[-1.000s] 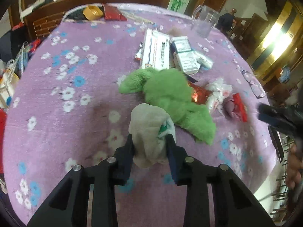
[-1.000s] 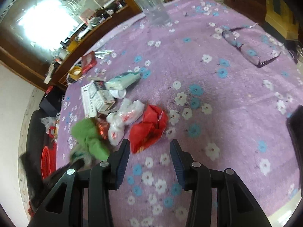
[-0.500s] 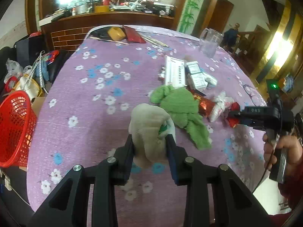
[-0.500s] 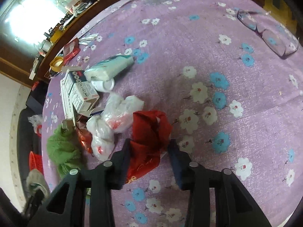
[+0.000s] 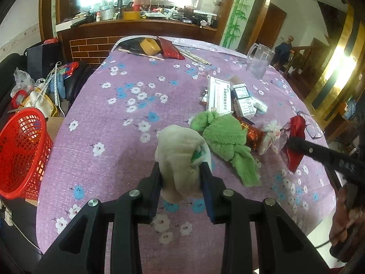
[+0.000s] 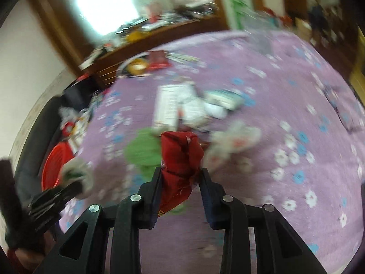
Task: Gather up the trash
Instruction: 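Lift the grey cloth and red bag and carry both over the red basket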
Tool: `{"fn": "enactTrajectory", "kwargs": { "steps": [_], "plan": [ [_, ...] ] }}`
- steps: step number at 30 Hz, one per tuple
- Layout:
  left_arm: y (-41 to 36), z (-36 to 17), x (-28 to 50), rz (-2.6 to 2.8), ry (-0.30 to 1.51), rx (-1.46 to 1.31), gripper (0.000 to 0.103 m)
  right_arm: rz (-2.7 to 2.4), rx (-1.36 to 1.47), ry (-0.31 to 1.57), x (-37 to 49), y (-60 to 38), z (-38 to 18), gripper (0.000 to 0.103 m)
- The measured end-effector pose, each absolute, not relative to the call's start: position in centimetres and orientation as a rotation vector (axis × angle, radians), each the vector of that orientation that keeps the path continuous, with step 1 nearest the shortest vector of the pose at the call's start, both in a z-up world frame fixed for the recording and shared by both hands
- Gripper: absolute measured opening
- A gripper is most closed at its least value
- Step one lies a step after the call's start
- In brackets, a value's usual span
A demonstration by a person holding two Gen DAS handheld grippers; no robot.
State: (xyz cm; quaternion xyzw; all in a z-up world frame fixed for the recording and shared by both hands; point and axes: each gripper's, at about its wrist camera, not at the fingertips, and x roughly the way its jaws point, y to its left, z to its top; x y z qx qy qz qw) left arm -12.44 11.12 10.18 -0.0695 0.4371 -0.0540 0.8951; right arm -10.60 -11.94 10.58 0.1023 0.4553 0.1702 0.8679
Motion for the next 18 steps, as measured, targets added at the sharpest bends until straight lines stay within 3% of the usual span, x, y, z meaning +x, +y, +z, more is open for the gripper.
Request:
{"fn": "enactTrajectory", "kwargs": {
  "steps": [18],
  "plan": [
    [14.2,10.2,-14.9,-0.036,0.888,-0.178,0.032,0.498,0.093,0.991,-13.0,-5.6,9.9,0.034]
  ]
}}
